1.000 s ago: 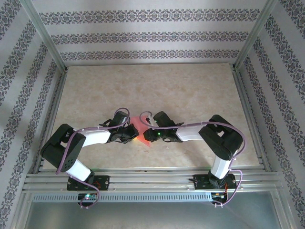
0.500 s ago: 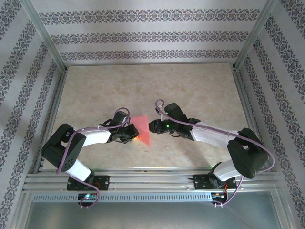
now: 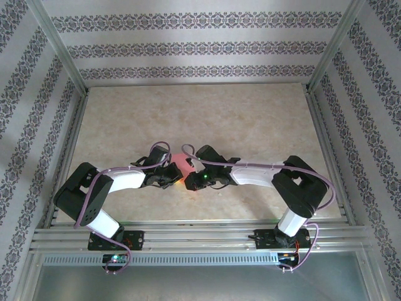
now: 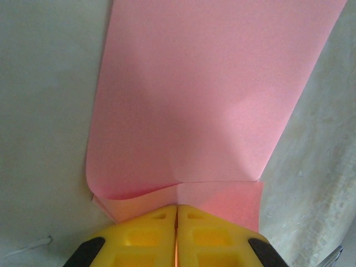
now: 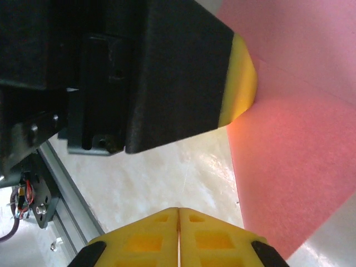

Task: Fold a paper plane with a square sheet of paper (pick it up from the middle)
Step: Fold the triangle a second time at the center of the table.

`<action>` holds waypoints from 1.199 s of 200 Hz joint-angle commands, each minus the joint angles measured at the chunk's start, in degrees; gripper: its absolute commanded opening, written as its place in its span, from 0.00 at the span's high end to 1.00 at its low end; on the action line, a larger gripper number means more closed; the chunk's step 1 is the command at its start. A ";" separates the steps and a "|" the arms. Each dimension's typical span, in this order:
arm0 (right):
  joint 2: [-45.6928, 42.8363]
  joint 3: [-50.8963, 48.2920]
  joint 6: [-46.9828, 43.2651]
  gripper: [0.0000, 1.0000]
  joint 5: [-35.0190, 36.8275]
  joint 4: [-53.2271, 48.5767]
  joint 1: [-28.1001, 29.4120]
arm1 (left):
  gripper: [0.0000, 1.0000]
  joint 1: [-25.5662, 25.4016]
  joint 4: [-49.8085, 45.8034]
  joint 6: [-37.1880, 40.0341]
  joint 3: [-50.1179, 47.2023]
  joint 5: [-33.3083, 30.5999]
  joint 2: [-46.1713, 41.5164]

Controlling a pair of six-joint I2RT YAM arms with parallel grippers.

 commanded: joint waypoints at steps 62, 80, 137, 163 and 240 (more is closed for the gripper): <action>4.44 1.66 0.05 0.92 3.04 -2.94 -0.19 | 0.91 -0.58 -6.20 -0.62 -1.02 -3.38 3.25; 4.68 1.40 0.08 0.92 2.97 -3.06 -0.41 | 0.91 -0.65 -6.10 -0.71 -0.95 -3.30 3.44; 5.69 1.09 0.25 0.92 3.14 -3.31 -0.74 | 0.91 -0.65 -6.19 -0.62 -1.01 -3.24 3.54; 5.69 0.70 0.56 0.92 3.73 -3.32 -1.15 | 0.91 -0.63 -6.35 -0.54 -1.02 -3.25 3.54; 6.10 -0.01 0.65 0.92 2.20 -2.47 -1.86 | 0.91 -0.60 -7.11 0.52 -0.67 -3.25 3.89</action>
